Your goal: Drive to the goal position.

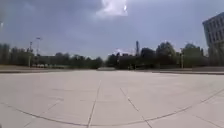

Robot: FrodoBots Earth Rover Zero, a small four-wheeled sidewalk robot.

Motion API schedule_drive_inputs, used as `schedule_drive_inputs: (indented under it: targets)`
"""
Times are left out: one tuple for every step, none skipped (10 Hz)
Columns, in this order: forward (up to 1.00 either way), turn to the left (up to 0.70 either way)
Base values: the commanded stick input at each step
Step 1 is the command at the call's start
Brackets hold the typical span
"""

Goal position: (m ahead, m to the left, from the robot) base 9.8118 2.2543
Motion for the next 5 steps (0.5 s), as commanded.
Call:
schedule_drive_inputs:
  targets:
    - [0.70,0.00]
    - [0.70,0.00]
    - [0.70,0.00]
    - [0.70,0.00]
    - [0.70,0.00]
